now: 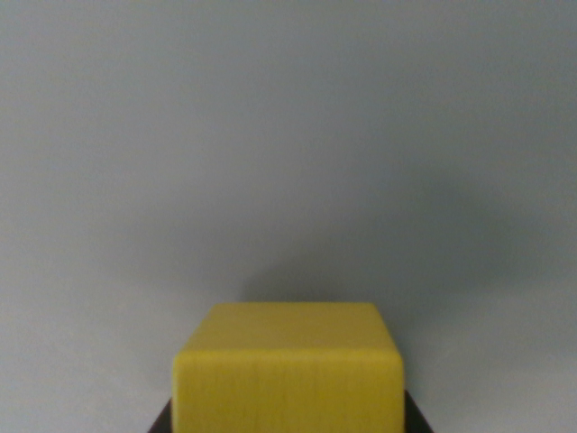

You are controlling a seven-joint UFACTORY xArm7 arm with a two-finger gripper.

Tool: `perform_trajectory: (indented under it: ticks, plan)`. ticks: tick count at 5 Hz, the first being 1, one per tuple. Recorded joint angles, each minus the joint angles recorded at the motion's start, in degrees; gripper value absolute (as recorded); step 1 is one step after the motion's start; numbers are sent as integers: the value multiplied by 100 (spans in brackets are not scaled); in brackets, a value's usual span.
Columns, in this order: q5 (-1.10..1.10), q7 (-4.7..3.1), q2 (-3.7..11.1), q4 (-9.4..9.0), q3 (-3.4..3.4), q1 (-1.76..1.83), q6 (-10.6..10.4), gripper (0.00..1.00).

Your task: Pick yellow cube

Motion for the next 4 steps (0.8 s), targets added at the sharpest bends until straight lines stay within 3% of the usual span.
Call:
perform_trajectory:
  ticks: [1, 2, 3, 4]
  plan:
    - [-16, 14, -54, 65, -1, 2, 118, 100]
    - [-16, 14, -54, 65, -1, 2, 118, 100]
    - [-36, 32, -123, 147, -2, 6, 267, 100]
    - [-36, 32, -123, 147, -2, 6, 267, 100]
